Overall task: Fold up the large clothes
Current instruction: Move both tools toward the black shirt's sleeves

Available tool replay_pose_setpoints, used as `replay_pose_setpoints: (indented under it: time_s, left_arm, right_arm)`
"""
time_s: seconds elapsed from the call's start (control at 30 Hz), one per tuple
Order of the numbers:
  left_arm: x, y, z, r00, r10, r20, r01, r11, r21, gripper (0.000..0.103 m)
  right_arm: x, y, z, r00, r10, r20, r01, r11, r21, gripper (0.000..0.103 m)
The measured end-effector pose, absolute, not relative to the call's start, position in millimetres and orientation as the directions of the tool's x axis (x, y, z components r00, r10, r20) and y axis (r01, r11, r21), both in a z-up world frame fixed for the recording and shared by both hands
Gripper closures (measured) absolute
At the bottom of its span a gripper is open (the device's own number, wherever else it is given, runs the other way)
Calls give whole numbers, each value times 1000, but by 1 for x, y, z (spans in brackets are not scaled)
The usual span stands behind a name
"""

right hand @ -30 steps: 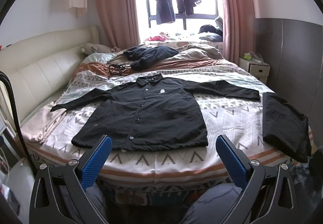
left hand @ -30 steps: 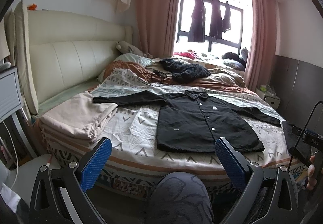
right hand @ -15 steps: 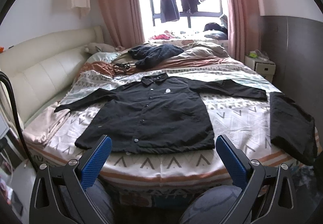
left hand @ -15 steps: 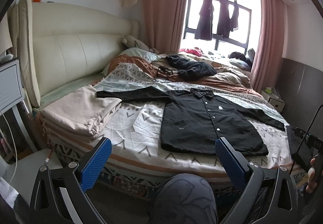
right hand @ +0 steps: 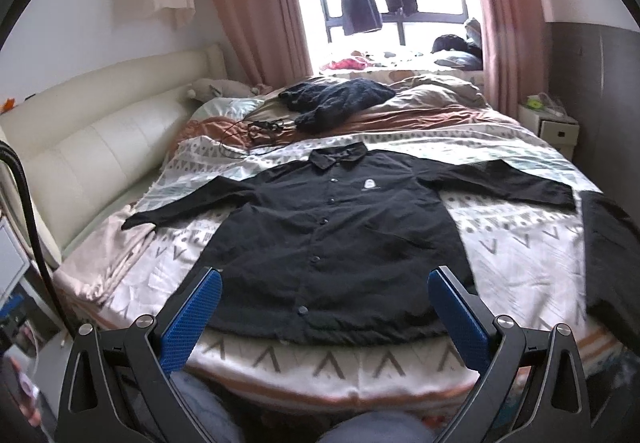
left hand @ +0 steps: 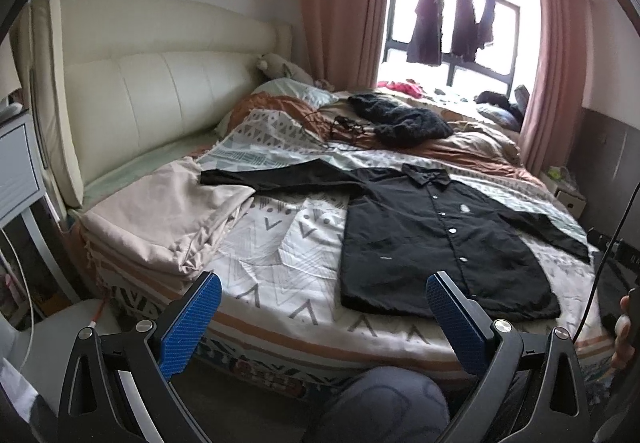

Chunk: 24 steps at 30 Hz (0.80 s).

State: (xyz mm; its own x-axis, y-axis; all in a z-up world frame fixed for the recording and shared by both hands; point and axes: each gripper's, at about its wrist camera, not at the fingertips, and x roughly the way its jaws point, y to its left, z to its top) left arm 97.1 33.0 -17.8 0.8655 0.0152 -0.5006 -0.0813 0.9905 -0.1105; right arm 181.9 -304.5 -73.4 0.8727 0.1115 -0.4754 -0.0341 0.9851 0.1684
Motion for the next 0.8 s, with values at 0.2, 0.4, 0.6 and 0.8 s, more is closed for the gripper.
replay_pose_setpoints:
  time_s: [0.2,0.4,0.6,0.8]
  left_arm:
    - [136,41,-23,846,34,-533,-98,991,-91,1]
    - [183,56,-30,821,47,-568,-118,989,-89,1]
    - [225,74,-33,808,85,-584,-156,985,-71,1]
    - [269,90,-43,781,116,-613,-187,981,-53,1]
  right_arm:
    - [227,-293,-78,869,140,-474,-45,977,207,0]
    - [278,-278,-82,861,130,-491,-25,977,213,0]
    - [330,-264,-92,844,134,-519,-9,972,237,0]
    - [384,-244,-111,829,166,-535,-24,965,262,0]
